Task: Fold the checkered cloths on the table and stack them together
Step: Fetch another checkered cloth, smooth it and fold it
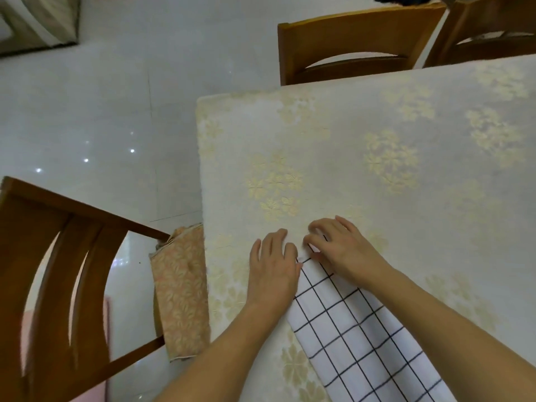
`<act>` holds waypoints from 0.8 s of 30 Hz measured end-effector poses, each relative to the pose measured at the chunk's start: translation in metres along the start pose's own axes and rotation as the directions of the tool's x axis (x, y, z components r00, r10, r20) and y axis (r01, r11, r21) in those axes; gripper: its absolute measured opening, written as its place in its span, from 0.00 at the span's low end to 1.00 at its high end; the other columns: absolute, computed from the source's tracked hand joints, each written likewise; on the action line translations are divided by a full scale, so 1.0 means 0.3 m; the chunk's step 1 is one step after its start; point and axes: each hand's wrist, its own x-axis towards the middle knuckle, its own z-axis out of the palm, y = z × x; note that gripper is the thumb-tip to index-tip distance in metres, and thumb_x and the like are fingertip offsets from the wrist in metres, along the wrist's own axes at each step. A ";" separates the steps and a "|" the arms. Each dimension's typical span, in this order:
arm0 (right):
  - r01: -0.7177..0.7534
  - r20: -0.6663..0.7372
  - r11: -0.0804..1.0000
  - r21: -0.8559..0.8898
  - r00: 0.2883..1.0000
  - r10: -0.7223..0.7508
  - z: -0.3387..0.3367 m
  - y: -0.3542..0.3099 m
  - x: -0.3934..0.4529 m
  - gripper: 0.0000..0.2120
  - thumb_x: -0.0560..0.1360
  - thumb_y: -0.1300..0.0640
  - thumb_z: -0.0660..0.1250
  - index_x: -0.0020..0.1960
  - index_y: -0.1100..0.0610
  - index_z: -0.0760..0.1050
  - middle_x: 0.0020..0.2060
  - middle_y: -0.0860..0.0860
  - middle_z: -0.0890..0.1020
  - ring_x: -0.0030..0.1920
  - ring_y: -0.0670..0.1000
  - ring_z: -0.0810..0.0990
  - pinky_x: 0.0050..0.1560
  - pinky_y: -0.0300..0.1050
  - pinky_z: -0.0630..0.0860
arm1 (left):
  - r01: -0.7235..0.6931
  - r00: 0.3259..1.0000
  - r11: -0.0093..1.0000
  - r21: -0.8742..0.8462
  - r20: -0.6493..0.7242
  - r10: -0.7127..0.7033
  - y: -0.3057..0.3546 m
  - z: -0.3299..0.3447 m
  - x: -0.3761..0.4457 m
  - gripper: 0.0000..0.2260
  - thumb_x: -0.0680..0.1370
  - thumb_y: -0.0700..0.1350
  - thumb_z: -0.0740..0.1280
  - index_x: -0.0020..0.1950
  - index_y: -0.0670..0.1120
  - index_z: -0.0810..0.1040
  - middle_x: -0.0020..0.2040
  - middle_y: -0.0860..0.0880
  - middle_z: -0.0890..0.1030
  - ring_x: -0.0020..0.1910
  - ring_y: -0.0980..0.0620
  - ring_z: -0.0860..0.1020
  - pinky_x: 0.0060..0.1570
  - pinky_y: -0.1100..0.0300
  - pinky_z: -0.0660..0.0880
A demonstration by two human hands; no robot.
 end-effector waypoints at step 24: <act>0.025 0.270 0.991 0.135 0.961 -0.061 -0.097 0.037 0.200 0.16 0.76 0.46 0.66 0.63 0.48 0.72 0.52 0.44 0.79 0.54 0.49 0.75 0.69 0.48 0.60 | -0.235 0.971 0.970 0.064 0.053 0.232 -0.177 -0.164 0.150 0.08 0.71 0.37 0.73 0.44 0.46 0.76 0.37 0.49 0.76 0.34 0.47 0.72 0.31 0.55 0.64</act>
